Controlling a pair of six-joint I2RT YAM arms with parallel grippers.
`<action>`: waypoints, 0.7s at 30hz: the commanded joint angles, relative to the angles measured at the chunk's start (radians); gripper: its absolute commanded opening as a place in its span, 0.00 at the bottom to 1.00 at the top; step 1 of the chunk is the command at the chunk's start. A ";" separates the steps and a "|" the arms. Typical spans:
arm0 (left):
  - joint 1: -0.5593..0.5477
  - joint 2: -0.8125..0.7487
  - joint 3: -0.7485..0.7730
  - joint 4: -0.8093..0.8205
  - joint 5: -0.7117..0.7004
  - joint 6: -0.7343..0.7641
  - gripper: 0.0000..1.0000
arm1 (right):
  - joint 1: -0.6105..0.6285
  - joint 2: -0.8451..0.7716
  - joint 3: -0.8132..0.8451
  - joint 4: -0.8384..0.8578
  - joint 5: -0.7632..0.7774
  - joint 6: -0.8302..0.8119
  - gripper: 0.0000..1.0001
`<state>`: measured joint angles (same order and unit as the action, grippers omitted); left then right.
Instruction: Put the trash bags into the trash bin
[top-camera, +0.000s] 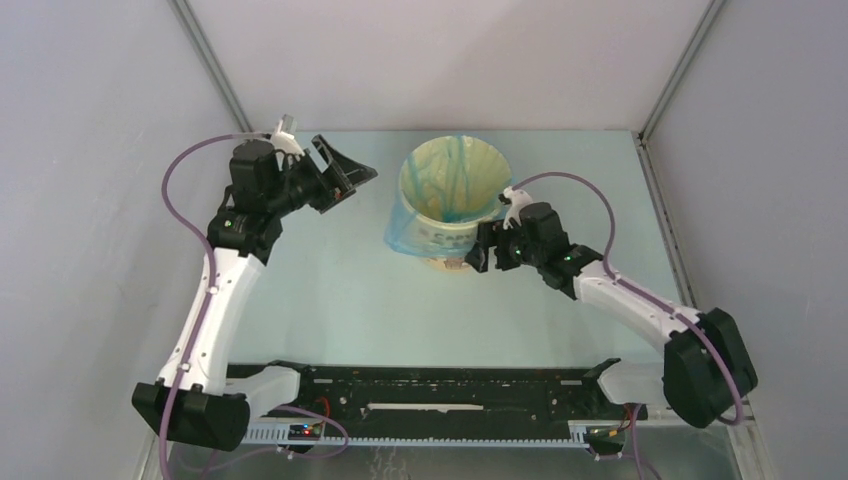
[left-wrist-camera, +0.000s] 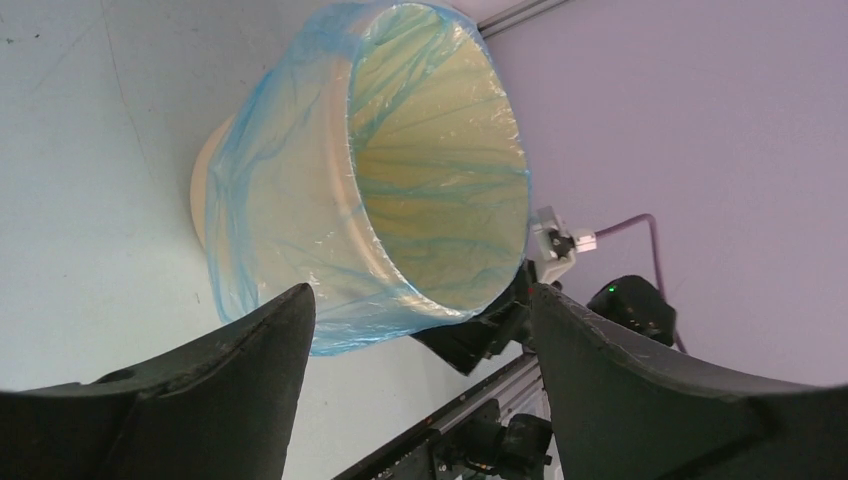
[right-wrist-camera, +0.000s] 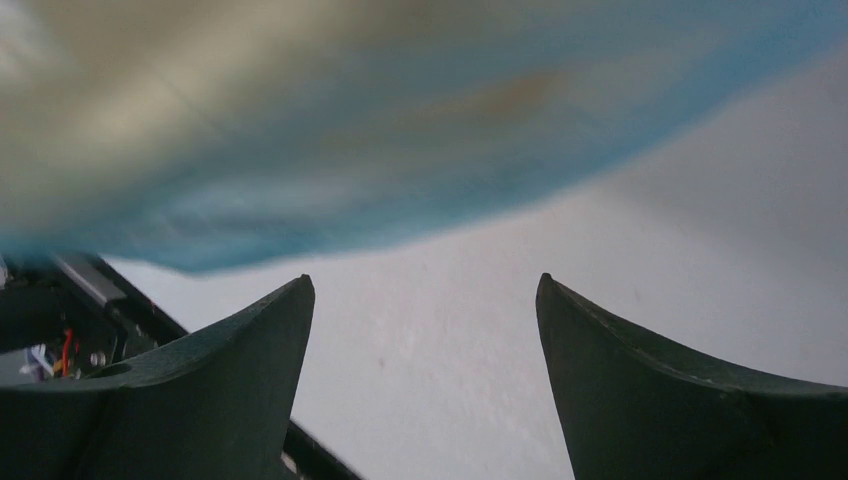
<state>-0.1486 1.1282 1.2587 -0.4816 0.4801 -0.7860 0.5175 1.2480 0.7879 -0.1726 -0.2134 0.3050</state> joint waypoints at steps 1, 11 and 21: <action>-0.003 -0.054 0.045 0.008 -0.012 -0.014 0.84 | 0.044 0.104 -0.013 0.394 0.087 0.039 0.93; -0.004 -0.091 0.079 -0.015 -0.013 -0.021 0.84 | 0.100 0.528 0.307 0.497 0.052 0.096 0.99; -0.003 -0.116 0.217 -0.068 -0.076 0.110 0.86 | 0.095 0.531 0.586 0.029 0.101 0.138 0.99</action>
<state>-0.1486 1.0542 1.3758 -0.5392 0.4458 -0.7601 0.6327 1.8805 1.3293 0.0963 -0.1574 0.4217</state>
